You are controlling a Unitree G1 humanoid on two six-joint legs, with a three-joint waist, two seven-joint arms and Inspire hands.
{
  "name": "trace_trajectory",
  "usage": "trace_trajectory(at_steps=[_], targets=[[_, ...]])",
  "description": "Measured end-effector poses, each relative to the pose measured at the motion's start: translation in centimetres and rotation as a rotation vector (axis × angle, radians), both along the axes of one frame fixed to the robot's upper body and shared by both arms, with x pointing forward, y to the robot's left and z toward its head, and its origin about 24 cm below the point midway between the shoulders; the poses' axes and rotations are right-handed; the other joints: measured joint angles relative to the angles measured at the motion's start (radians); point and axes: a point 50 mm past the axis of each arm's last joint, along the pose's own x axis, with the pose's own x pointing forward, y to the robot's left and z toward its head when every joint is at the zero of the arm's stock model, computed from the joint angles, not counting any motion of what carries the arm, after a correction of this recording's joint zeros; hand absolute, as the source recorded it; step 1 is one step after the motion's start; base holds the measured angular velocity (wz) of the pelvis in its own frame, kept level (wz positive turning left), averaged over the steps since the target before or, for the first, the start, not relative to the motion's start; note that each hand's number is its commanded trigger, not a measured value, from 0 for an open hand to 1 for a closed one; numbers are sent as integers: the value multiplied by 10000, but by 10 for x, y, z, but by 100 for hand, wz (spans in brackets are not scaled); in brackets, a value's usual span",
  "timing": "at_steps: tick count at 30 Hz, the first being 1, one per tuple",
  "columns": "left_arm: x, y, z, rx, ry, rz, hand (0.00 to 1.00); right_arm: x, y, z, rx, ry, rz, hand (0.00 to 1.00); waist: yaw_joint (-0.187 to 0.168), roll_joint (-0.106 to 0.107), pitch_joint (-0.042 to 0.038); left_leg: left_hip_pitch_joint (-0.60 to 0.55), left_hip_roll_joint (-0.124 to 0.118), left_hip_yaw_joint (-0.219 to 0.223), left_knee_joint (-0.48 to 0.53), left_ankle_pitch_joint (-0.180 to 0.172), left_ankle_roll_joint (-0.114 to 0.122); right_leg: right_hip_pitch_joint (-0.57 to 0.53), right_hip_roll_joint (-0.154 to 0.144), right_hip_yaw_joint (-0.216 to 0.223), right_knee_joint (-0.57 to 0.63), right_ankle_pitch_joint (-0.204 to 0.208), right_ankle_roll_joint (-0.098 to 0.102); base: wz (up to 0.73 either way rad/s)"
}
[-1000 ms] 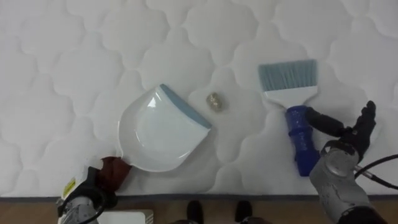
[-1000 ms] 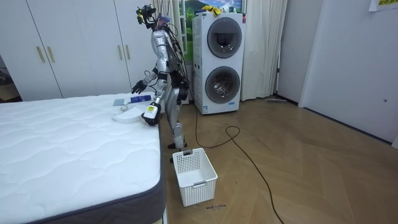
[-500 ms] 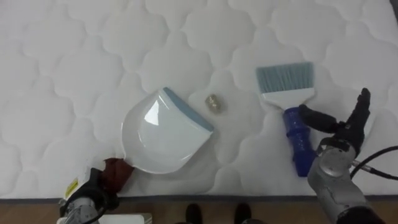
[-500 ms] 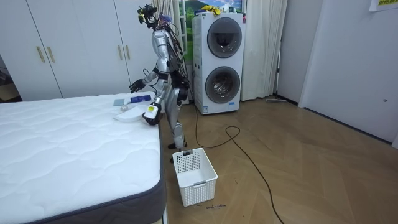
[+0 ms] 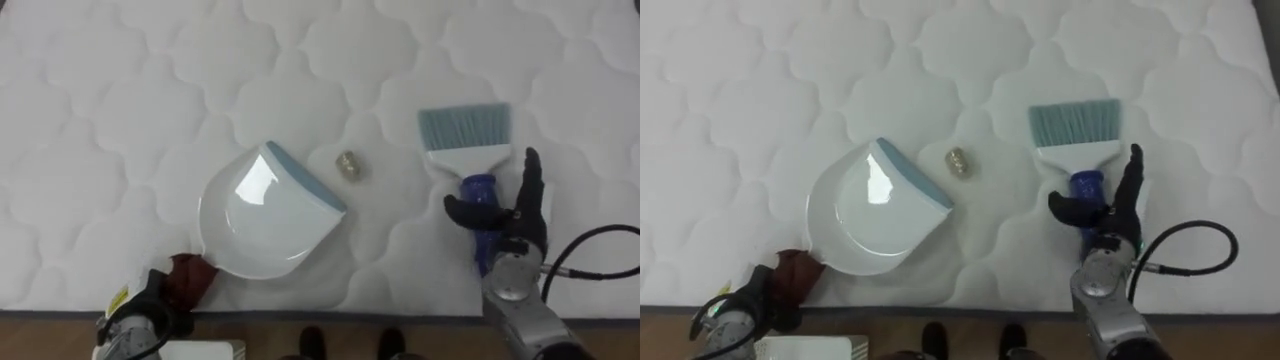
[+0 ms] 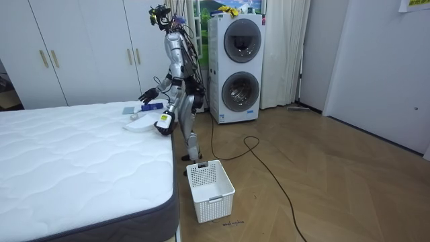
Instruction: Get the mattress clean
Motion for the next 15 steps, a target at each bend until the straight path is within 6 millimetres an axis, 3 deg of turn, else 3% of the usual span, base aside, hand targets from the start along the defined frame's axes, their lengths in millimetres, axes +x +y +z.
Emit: trace_trajectory(at_steps=[8,15], targets=[[1,-1,0,150,137,-88,100,-19,-15,-26,-1044,1910,103,0,257,68,15,-87,-1,-89,16,-1,-5,-44,60,-118,17,-33,-26,3],[5,0,2,187,135,-32,100,-17,-16,-28,-1281,2218,237,0,254,56,18,-184,-6,-134,50,-4,-6,-107,49,-132,19,-39,-21,2]])
